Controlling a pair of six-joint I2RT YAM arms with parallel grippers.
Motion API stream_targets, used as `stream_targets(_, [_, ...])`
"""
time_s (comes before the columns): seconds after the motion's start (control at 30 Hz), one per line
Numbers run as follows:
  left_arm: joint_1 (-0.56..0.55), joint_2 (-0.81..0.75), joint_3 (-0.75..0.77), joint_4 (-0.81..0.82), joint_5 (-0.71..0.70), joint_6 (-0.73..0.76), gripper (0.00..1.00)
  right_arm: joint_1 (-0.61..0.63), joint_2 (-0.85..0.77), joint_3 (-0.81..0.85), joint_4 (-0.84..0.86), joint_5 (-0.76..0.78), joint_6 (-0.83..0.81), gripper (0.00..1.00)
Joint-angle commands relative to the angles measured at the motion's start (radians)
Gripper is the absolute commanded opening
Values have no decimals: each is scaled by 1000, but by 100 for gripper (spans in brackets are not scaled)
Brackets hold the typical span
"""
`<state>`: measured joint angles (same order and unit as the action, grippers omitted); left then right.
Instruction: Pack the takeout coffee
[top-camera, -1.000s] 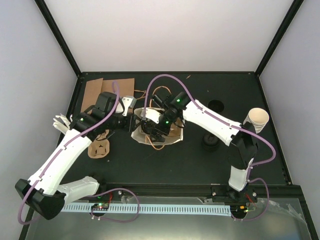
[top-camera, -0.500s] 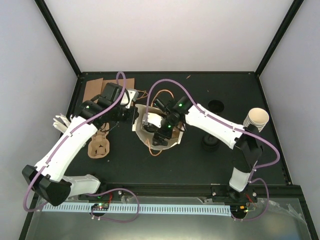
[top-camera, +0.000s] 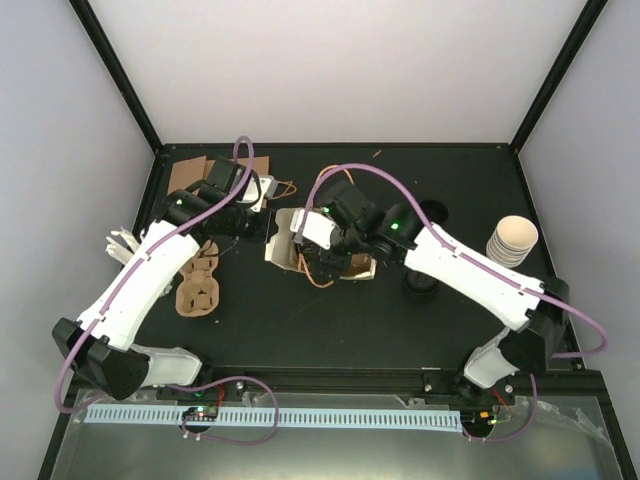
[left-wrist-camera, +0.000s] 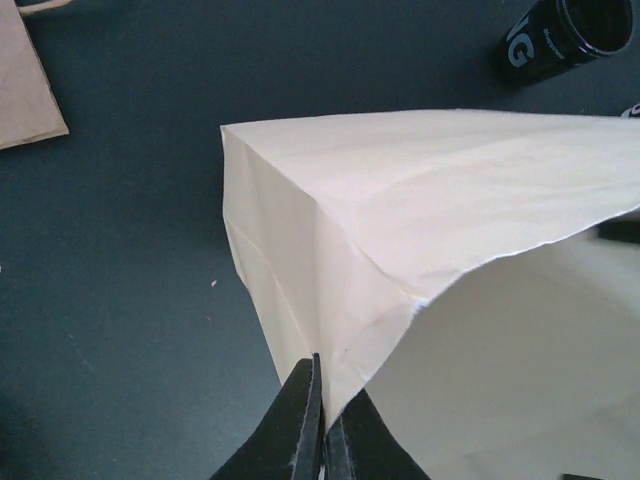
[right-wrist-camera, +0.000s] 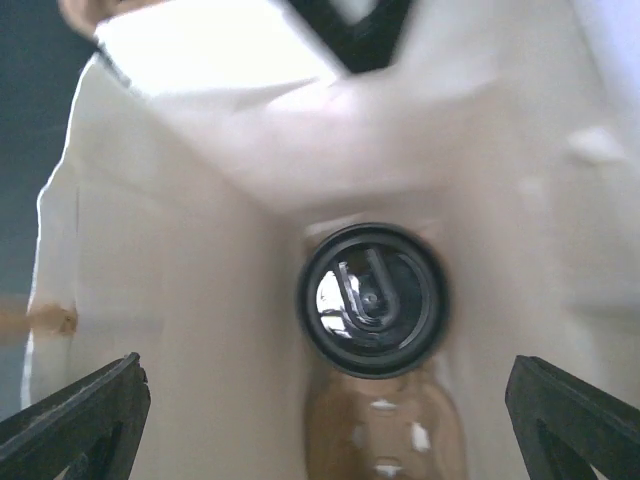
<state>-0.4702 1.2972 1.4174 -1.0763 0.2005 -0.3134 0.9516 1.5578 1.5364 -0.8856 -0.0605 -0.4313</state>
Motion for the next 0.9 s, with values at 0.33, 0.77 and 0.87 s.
stream_targets(0.33, [62,45,54,-7,113,-51,2,-6,-248,-91,315,351,125,100])
stream_targets(0.77, [126,88,69,54,217,-103,2,-74,-328,-18,209,373,351,100])
stream_targets(0.87, [128,108,79,53,230,-110,2,-85,-354,-23,177,378,402,100])
